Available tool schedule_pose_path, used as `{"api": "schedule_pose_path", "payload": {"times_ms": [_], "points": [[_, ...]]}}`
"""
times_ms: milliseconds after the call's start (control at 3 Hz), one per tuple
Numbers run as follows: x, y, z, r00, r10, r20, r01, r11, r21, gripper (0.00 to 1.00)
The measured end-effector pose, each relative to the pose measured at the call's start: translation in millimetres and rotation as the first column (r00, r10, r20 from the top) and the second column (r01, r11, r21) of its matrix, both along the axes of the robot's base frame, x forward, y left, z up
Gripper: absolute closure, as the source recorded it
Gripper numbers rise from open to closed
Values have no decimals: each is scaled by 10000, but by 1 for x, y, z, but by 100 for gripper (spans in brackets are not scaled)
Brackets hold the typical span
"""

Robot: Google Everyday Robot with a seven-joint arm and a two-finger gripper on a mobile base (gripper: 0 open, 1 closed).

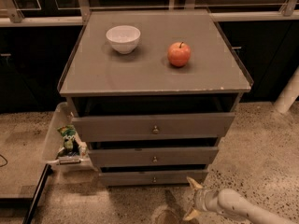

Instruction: Close bottom drawer

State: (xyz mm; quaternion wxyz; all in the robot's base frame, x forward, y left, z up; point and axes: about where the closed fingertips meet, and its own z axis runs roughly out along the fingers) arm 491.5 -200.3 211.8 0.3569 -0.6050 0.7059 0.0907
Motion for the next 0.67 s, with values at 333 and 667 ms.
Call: {"api": "schedule_pose_path", "payload": {"times_ms": [333,667], "points": [[-47,-9,23,9980,180,605,-179,9998,-32,0],[-69,-17,27,9976,59,692,-60,10000,13,0]]}}
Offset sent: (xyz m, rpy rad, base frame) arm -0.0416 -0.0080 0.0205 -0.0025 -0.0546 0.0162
